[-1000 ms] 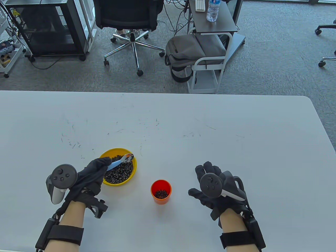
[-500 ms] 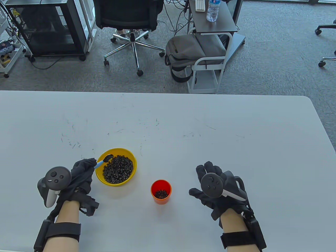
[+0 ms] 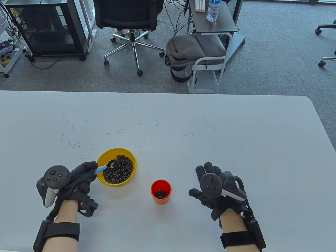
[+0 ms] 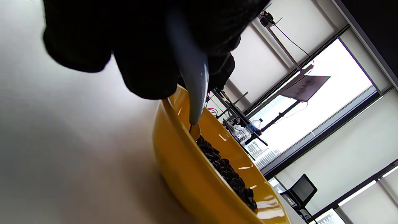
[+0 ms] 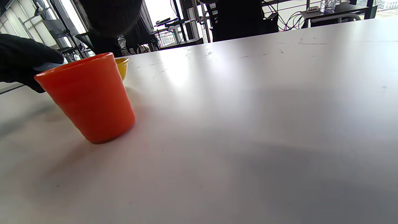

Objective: Scoop coffee beans into a cup using a baby spoon

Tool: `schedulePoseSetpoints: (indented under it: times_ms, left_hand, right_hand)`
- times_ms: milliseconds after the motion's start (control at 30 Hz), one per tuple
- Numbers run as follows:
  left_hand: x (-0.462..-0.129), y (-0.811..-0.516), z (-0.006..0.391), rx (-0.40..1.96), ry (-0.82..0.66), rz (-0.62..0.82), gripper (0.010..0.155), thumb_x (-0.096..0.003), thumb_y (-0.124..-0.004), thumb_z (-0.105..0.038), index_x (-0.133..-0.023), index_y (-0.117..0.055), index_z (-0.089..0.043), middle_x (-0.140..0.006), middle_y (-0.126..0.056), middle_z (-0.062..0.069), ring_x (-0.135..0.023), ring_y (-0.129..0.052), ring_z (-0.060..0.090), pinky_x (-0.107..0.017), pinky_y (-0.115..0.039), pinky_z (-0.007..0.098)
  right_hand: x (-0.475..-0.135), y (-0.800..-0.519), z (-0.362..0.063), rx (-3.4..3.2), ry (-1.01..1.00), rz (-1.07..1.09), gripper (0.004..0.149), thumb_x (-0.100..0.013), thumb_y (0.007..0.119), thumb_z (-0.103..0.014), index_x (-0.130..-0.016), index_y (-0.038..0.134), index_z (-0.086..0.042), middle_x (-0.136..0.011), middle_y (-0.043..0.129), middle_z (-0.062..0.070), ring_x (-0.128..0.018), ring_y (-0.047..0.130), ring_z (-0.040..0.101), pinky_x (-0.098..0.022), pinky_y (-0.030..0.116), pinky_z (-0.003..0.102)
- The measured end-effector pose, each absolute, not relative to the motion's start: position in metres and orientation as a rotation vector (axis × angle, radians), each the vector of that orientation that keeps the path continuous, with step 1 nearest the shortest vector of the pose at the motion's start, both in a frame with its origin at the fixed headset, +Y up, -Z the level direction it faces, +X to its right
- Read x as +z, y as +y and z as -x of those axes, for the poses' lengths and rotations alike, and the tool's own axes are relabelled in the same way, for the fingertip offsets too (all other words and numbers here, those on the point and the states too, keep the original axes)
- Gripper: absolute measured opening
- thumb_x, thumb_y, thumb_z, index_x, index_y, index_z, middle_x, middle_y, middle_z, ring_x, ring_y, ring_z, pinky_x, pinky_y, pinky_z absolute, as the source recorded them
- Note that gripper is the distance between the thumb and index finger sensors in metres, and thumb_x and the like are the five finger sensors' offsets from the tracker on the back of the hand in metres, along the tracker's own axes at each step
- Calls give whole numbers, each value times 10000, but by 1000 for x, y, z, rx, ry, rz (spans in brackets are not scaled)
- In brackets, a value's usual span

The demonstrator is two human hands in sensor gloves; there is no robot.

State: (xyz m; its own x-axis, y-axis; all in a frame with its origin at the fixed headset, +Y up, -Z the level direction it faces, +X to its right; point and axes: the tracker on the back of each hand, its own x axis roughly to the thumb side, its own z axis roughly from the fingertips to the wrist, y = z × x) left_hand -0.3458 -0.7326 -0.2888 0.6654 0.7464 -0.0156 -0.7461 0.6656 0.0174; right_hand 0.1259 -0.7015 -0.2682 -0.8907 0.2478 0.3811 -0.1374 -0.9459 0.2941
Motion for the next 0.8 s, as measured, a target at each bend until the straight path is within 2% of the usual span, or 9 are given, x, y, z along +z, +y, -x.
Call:
schedulePoseSetpoints:
  times_ms: [267,567,800]
  left_hand:
    - [-290,-738,352,936,88,61,408,-555,-771,-123,-933,-849,10,-843,-862,355,-547,-1035,411,-462,-838,613]
    - [-291,-746,352,1034,144,216,419,-573,-726,-103,-966,-788,28,-835,-852,378,-539,-1022,431,-453,-825,627]
    - [-290,-749,352,1089,164,242,426,-571,-669,-75,-978,-744,26,-855,-820,380,-558,-998,438,-468,-806,643]
  right_hand:
    - [-268,-701,-126,2847,393,-624,854,-564,658,-543,-1095,297,20,-1083,239,408,-902,356,673,-616,458,771]
    - [-268,-702,-125,2846,403,-623,853,-565,658,-542,-1095,298,21,-1083,240,408,-903,358,672,-616,460,770]
    - [-268,-702,-125,2845,410,-621,852,-565,657,-541,-1095,298,22,-1083,240,407,-903,358,671,-616,460,770]
